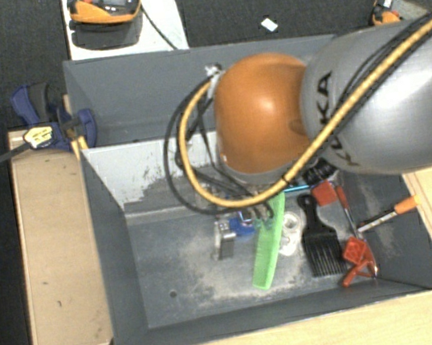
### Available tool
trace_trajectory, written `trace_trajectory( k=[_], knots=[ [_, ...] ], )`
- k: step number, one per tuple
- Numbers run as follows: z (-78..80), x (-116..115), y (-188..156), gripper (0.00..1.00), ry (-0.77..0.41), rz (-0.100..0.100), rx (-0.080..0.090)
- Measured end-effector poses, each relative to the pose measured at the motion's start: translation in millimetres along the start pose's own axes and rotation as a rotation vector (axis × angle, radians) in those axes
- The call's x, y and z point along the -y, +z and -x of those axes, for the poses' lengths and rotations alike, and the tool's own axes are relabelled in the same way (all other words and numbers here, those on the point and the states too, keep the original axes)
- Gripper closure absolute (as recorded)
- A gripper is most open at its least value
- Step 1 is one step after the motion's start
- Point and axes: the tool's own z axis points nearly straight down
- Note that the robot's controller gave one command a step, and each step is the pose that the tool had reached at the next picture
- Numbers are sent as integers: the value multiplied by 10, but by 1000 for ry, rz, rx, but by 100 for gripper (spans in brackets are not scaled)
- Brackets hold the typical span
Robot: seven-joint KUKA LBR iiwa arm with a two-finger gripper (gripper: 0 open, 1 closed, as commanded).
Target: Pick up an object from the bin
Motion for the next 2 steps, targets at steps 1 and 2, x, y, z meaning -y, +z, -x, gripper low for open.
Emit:
trace_trajectory(
  k=[1, 2],
  knots=[
    [17, 8, -31, 0, 5, 1, 7],
    [289, 531, 624, 0, -34, 2, 13]
  ],
)
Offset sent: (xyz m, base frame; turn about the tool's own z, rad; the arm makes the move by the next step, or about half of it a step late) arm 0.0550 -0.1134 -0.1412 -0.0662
